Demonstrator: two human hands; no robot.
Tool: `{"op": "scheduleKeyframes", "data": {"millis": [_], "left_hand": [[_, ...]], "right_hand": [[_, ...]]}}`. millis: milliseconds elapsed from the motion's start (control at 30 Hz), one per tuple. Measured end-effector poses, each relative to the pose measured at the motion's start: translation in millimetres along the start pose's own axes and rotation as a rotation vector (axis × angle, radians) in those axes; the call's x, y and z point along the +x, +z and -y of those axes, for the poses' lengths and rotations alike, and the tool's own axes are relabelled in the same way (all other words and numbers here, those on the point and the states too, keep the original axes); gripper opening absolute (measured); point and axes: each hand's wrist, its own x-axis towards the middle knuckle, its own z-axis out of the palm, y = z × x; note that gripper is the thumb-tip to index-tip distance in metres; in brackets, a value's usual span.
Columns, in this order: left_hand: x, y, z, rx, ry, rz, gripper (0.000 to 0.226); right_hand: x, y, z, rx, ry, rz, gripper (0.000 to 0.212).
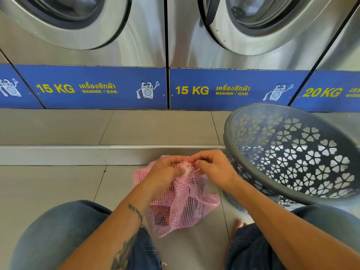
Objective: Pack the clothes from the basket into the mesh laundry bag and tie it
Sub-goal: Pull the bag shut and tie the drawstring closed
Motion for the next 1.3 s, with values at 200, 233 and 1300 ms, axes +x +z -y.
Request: {"op": "scheduleKeyframes", "data": {"millis": [200,233,1300], "left_hand": [[2,-2,3,0.017,0.013,0.012,0.054],[2,-1,4,0.024,0.018,0.017,0.055],[-3,1,7,0.141,0.171,-0.028,0.043]], "right_hand": [[-2,-1,4,0.080,0.039,0.072,0.046],[-1,-2,3,0.082,0.040,0.078,0.045],[5,5,14,0.312,0.300,-0.047,0.022]]}}
